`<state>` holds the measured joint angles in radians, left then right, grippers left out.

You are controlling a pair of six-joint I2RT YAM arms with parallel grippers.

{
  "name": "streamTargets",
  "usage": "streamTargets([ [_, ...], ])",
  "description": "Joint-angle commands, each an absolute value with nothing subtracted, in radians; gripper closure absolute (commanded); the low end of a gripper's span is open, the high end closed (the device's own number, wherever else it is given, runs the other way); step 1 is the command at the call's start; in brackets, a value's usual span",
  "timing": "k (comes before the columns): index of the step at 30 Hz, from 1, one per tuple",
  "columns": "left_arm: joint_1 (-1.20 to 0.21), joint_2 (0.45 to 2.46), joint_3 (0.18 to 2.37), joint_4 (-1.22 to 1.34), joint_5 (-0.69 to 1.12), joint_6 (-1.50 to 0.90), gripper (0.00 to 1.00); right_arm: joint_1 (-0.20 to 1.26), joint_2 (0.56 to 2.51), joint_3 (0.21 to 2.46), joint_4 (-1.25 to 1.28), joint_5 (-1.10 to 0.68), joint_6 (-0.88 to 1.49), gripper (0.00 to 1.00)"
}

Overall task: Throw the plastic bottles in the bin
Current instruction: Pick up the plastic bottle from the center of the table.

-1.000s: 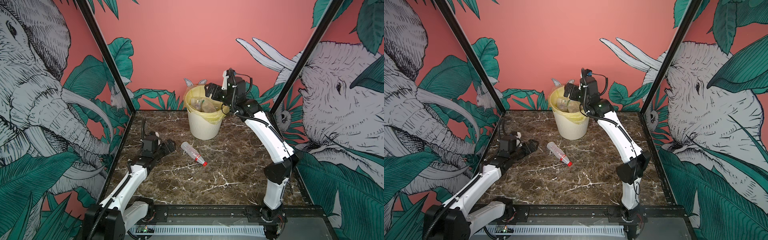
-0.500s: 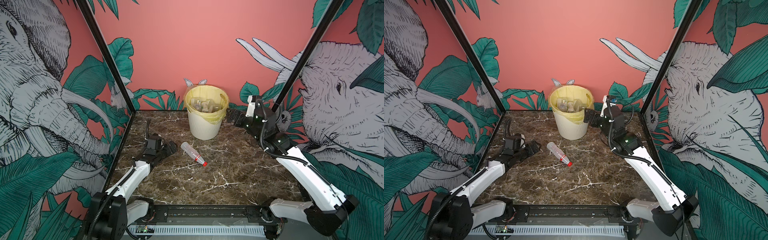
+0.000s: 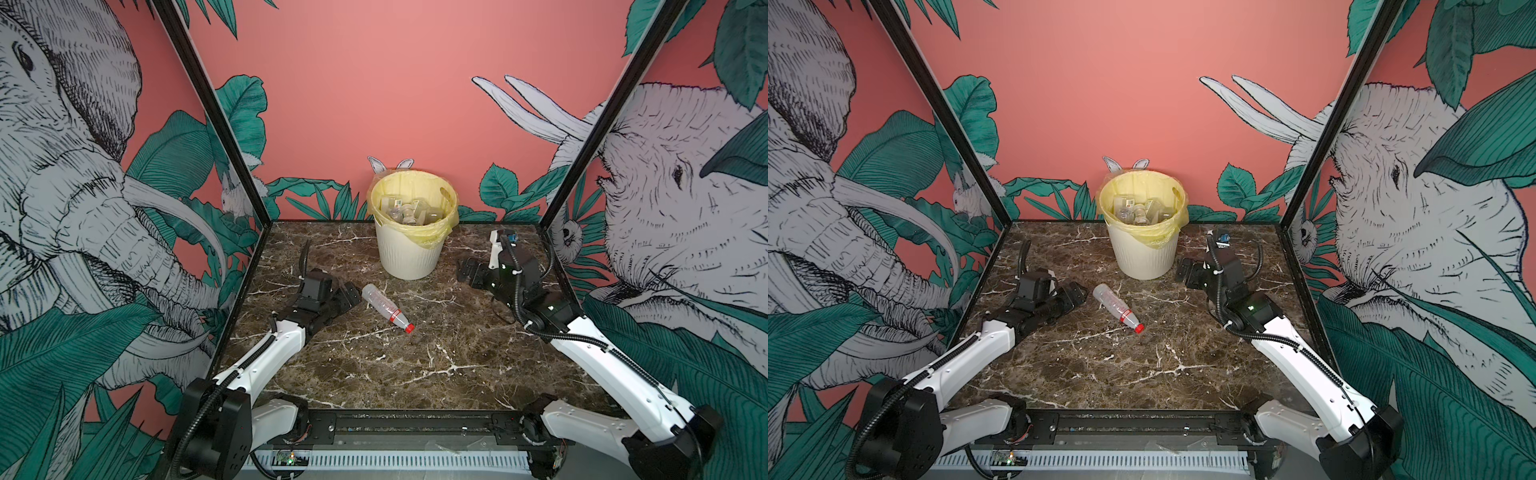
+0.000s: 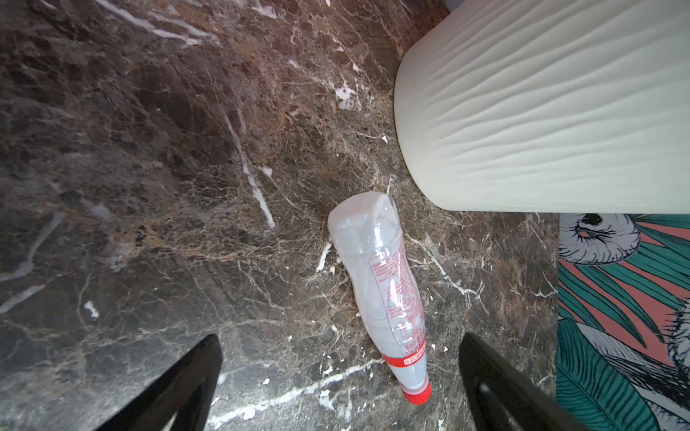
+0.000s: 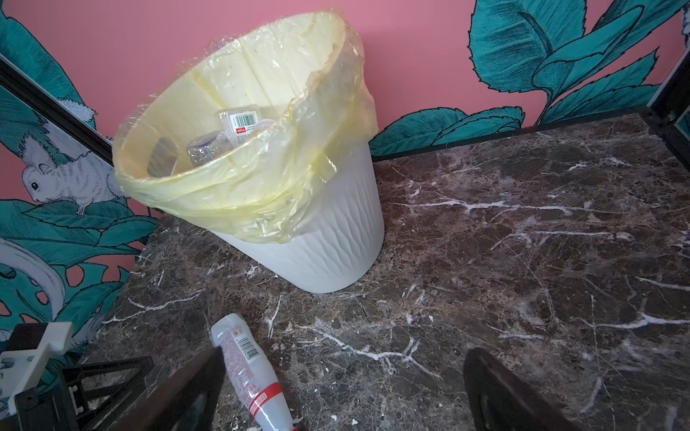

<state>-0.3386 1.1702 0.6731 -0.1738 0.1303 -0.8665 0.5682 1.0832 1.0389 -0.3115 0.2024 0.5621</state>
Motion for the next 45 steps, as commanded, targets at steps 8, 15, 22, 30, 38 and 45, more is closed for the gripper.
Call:
streamTargets([
  [8, -0.374, 1.134, 0.717, -0.290, 0.018, -0.972, 0.01, 0.565, 1.033, 0.945, -0.300, 0.215, 0.606, 0.01],
  [15, -0.419, 1.172, 0.768, -0.335, -0.003, -0.985, 0.01, 0.563, 1.023, 0.884, -0.293, 0.202, 0.655, 0.00],
  [22, -0.451, 1.214, 0.783, -0.347, -0.020, -1.043, 0.01, 0.561, 1.023, 0.846, -0.267, 0.178, 0.690, 0.01],
  [30, -0.485, 1.316, 0.853, -0.368, -0.002, -1.054, 0.01, 0.560, 1.027, 0.818, -0.265, 0.186, 0.719, 0.01],
  [38, -0.514, 1.389, 0.853, -0.283, 0.019, -1.090, 0.01, 0.558, 1.061, 0.826, -0.259, 0.190, 0.723, 0.01],
  [45, -0.543, 1.437, 0.862, -0.251, 0.008, -1.119, 0.01, 0.556, 1.098, 0.844, -0.256, 0.181, 0.730, 0.01],
])
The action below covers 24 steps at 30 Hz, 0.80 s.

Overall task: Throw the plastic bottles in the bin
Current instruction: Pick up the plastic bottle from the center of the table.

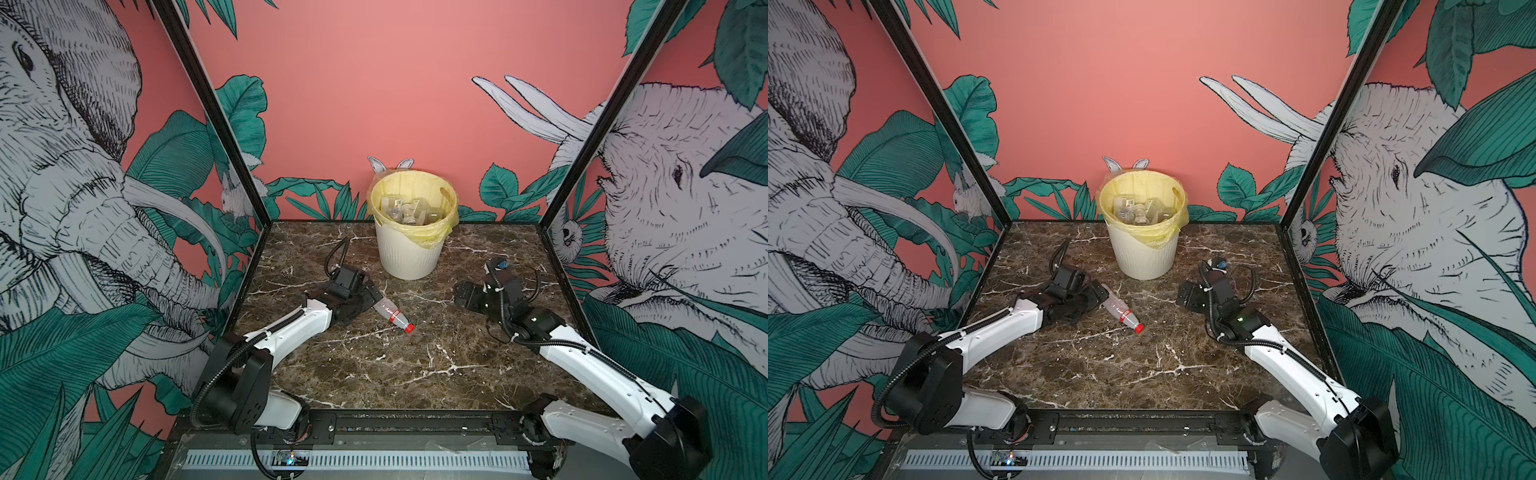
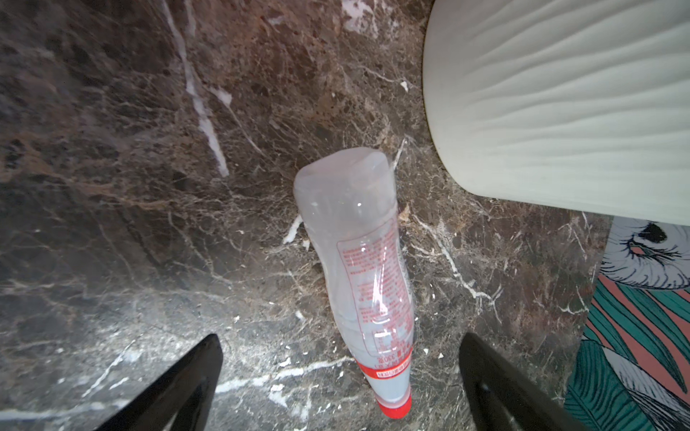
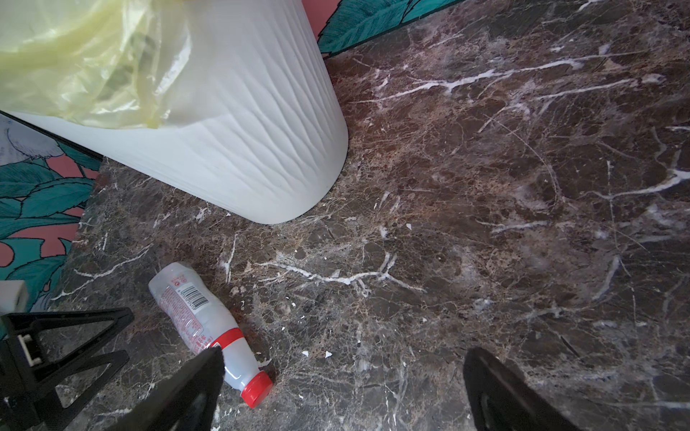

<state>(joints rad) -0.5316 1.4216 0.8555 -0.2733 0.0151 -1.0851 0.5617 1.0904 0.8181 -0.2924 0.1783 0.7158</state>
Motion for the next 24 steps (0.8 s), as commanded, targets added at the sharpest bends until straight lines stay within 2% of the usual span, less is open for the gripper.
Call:
streamTargets([
  [1, -0.551, 1.448, 0.863, -0.245, 0.013, -1.126, 0.01, 0.555, 1.100, 0.845, -0.257, 0.182, 0.731, 0.01],
  [12, -0.619, 1.600, 0.888, -0.172, 0.068, -1.179, 0.01, 0.548, 1.129, 0.853, -0.249, 0.184, 0.738, 0.01],
  [24, -0.641, 1.662, 0.911, -0.154, 0.055, -1.187, 0.02, 0.542, 1.131, 0.851, -0.249, 0.186, 0.747, 0.01],
])
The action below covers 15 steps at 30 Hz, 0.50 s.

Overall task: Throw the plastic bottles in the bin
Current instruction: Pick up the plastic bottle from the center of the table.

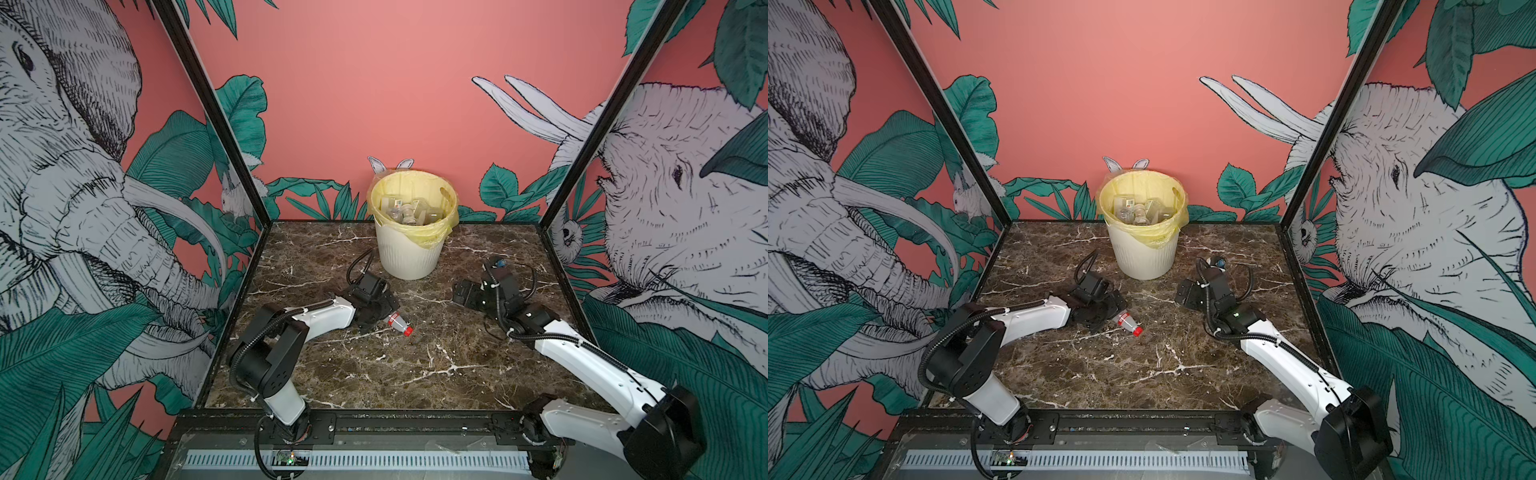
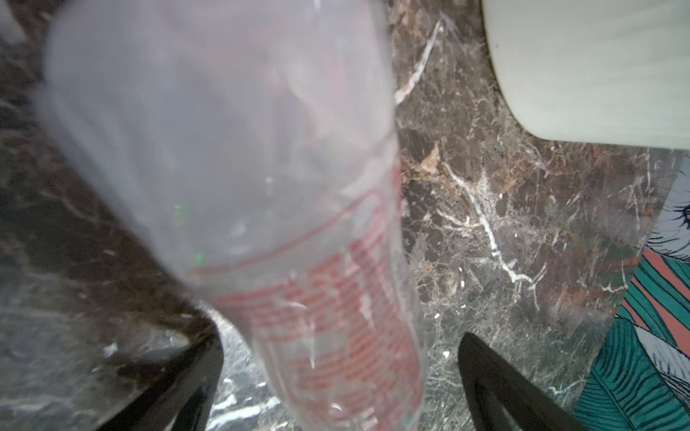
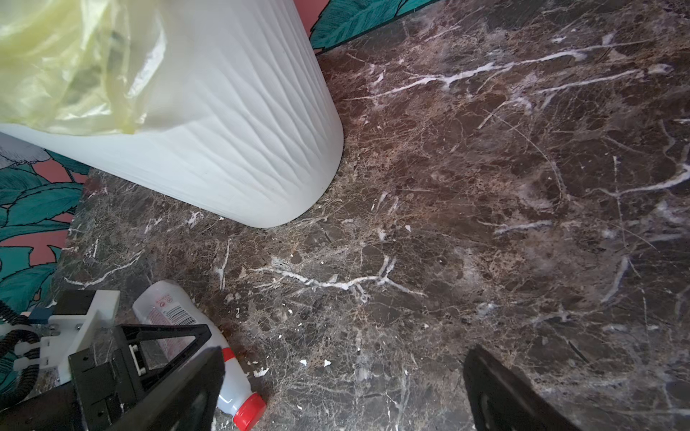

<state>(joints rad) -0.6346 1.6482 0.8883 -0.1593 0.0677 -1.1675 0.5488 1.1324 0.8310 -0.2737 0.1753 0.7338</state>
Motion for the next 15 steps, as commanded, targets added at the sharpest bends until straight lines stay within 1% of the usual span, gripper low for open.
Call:
streamTargets([
  [1, -0.643, 1.667, 0.913, -0.152, 0.058, -1.186, 0.02, 0.541, 1.132, 0.851, -0.248, 0.185, 0.750, 0.01],
  [5, -0.648, 1.684, 0.914, -0.138, 0.059, -1.191, 0.05, 0.537, 1.137, 0.857, -0.246, 0.175, 0.748, 0.00],
  [8, -0.656, 1.693, 0.907, -0.119, 0.061, -1.199, 0.10, 0.536, 1.143, 0.861, -0.249, 0.174, 0.744, 0.01],
  [10, -0.663, 1.697, 0.905, -0.115, 0.058, -1.204, 0.11, 0.534, 1.148, 0.862, -0.247, 0.172, 0.744, 0.01],
  [15, -0.670, 1.716, 0.905, -0.109, 0.056, -1.198, 0.20, 0.529, 1.156, 0.866, -0.241, 0.163, 0.752, 0.00],
])
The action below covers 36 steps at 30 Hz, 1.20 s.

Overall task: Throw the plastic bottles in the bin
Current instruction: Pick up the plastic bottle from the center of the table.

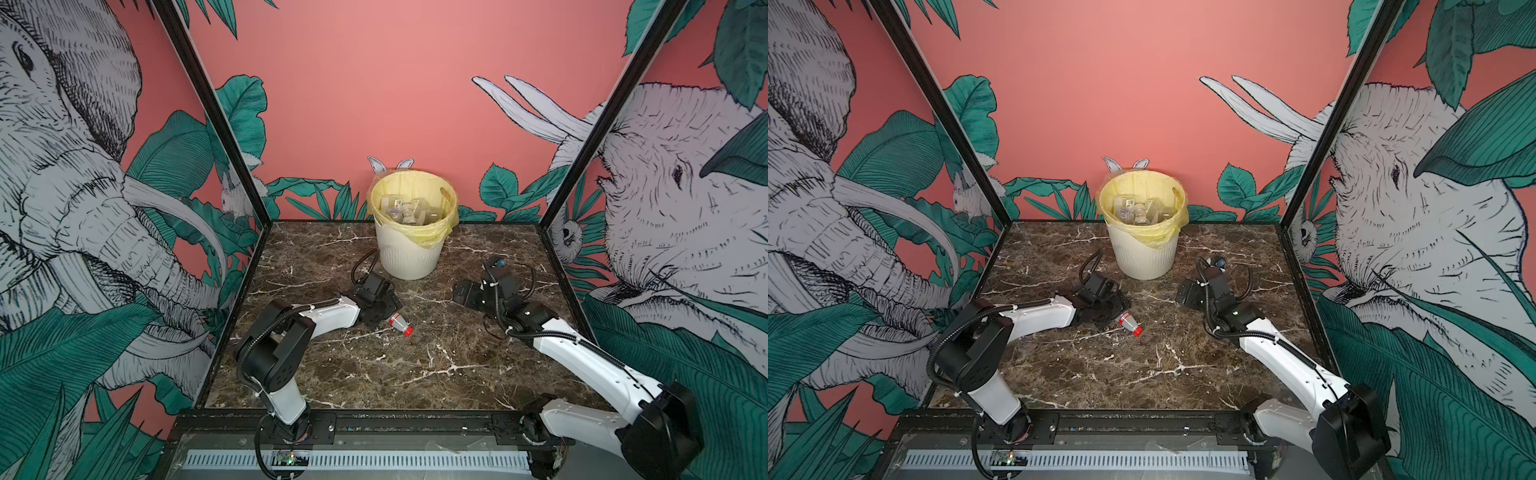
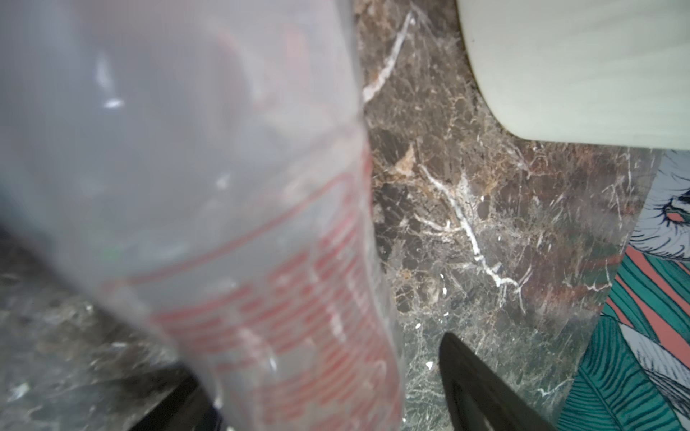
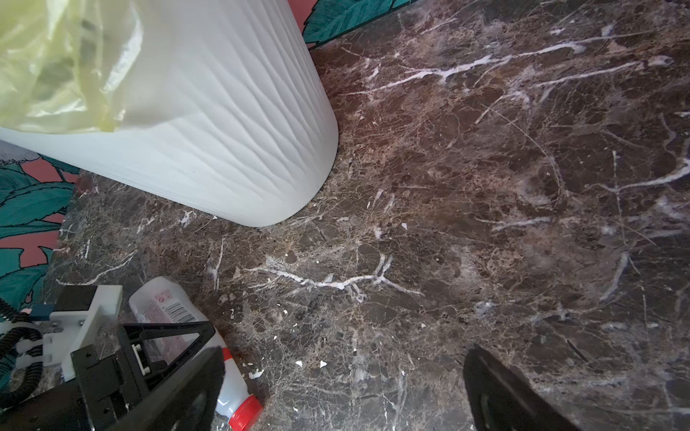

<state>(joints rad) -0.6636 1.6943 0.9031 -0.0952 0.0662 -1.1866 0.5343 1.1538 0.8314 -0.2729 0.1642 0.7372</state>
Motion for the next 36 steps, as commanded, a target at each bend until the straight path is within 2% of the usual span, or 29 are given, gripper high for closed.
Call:
streamTargets([
  [1, -0.670, 1.718, 0.907, -0.110, 0.055, -1.196, 0.20, 0.528, 1.157, 0.868, -0.241, 0.163, 0.752, 0.01],
  [3, -0.670, 1.723, 0.908, -0.115, 0.051, -1.192, 0.21, 0.526, 1.158, 0.870, -0.241, 0.164, 0.752, 0.01],
  [8, -0.670, 1.727, 0.914, -0.132, 0.041, -1.165, 0.47, 0.520, 1.167, 0.881, -0.236, 0.163, 0.755, 0.01],
  [10, -0.670, 1.725, 0.914, -0.142, 0.033, -1.157, 0.51, 0.517, 1.176, 0.886, -0.236, 0.158, 0.753, 0.01],
  [24, -0.669, 1.563, 0.871, -0.165, -0.061, -1.018, 0.52, 0.509, 1.186, 0.887, -0.237, 0.160, 0.764, 0.01],
  [36, -0.596, 1.469, 0.794, -0.072, 0.067, -0.959, 0.52, 0.507, 1.216, 0.884, -0.221, 0.125, 0.792, 0.01],
])
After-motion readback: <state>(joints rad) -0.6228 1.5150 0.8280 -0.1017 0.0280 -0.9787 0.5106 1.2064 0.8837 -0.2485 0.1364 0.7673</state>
